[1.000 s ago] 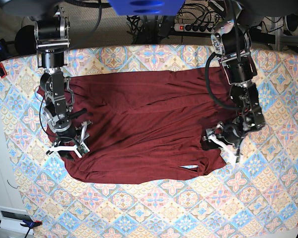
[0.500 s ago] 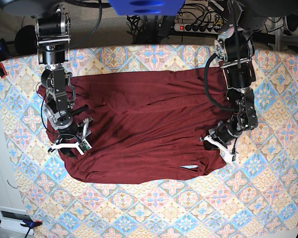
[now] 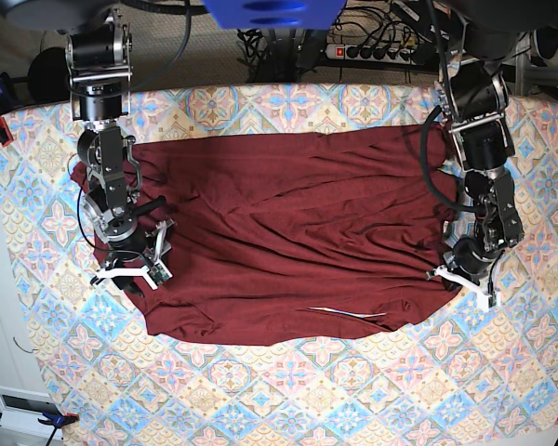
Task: Layout the t-shirt on the table in an organized manner, then fold the t-shirt properly
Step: 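Smooth the shirt body with both grippers toward its hem, then drag the shirt edge with the left gripper along the table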
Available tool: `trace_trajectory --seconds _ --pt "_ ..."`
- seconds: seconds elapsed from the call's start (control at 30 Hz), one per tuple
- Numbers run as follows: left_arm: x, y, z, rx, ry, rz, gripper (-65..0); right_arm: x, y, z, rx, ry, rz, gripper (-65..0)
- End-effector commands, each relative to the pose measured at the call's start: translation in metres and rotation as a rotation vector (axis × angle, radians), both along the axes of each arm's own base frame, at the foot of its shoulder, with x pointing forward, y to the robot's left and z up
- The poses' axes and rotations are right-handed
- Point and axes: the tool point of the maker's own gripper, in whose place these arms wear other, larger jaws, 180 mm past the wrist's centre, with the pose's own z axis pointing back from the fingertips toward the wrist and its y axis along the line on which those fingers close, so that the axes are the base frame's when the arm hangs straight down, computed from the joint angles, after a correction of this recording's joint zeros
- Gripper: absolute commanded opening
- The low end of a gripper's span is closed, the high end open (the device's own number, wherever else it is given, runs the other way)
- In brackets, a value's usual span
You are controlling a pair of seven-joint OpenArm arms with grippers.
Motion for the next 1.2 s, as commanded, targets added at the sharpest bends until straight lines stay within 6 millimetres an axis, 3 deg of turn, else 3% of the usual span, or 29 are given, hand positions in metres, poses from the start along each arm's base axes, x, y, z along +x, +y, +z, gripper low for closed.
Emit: trace_trajectory --seconds 0.0,0.23,0.33,0.53,0.6,0.73,0.87,0.93,1.17 --pt "0.015 0.010 0.025 0.013 -0.070 0.012 -65.0 0.011 -0.002 0.019 0.000 -0.056 0.005 -37.2" --pt "0.024 0.006 0.034 0.006 -0.087 0.007 -64.3 0.011 -0.002 0.019 0.000 -0.057 0.005 -37.0" --pt "0.026 0.006 0.036 0.006 -0.091 0.009 -55.3 0.011 -0.003 0.019 -0.003 -0.053 -0.001 -36.9" --pt "0.025 0.008 0.037 0.008 -0.077 0.006 -30.2 0.008 -0.012 0.014 -0.026 -0.014 -0.045 -36.9" --pt "0.022 0.012 0.037 -0.002 -0.056 0.013 -25.2 0.008 -0.012 0.014 -0.026 -0.014 -0.045 -36.9" --pt "0.006 0.037 0.049 -0.024 -0.066 0.081 -25.3 0.009 -0.011 0.015 -0.025 -0.017 -0.041 -36.9" --pt "-0.008 0.047 0.065 0.015 -0.081 0.087 -25.4 0.008 -0.010 0.014 -0.025 -0.016 -0.039 -36.9" --pt "-0.016 0.045 0.070 0.043 -0.067 0.065 -25.4 0.008 -0.010 0.014 -0.025 -0.016 -0.039 -36.9" --pt "-0.055 0.008 0.040 0.041 0.031 -0.003 -25.4 0.008 -0.010 0.014 -0.026 -0.014 -0.037 -36.9"
